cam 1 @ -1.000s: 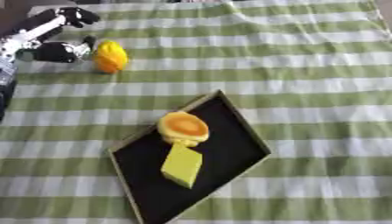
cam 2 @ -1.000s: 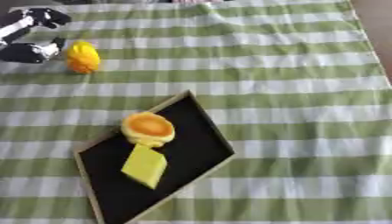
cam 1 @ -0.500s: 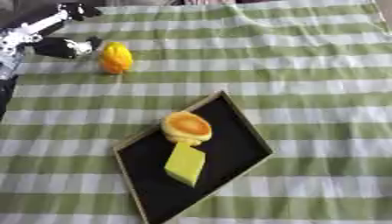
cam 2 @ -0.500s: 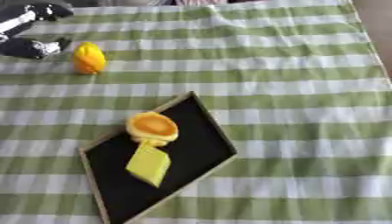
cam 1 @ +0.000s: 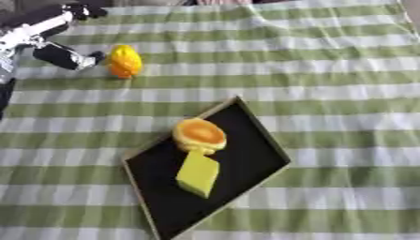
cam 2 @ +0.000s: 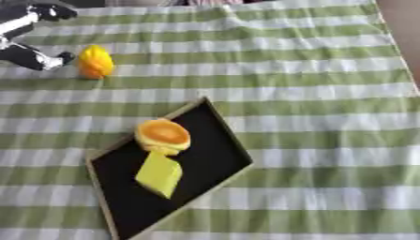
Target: Pick up objects on the table and place them in the box.
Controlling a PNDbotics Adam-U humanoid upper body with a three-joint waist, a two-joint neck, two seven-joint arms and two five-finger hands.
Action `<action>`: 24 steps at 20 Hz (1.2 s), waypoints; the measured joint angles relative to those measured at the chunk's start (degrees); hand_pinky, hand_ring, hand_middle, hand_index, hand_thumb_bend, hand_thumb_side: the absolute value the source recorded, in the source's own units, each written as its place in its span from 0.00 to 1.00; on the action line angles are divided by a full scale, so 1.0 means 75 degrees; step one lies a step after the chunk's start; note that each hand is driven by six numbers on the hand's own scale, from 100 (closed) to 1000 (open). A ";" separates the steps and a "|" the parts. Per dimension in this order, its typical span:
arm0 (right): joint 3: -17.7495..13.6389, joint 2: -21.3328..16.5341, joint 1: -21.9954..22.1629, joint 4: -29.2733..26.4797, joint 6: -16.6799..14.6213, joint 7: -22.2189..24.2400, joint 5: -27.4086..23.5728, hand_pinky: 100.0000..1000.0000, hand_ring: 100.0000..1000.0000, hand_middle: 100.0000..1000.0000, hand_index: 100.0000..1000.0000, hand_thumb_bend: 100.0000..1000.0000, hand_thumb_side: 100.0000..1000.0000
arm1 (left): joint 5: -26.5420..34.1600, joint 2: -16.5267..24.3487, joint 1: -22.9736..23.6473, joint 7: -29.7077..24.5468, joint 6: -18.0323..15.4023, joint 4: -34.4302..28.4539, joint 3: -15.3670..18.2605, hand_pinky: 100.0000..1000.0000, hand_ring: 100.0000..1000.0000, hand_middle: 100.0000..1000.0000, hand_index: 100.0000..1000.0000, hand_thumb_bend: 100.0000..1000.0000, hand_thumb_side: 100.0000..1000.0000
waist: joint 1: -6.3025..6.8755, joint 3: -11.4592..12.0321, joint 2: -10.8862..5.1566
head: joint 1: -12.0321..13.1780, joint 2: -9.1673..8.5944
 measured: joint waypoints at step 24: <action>0.0007 0.0062 -0.0128 0.0000 0.0170 0.0018 -0.0286 0.98 0.87 0.67 0.73 0.00 0.41 | -0.1338 -0.0313 0.0163 -0.0040 0.0039 0.0482 0.0000 0.95 0.95 0.85 0.92 0.26 0.55 | 0.0092 -0.0168 -0.0013 | 0.0069 0.0002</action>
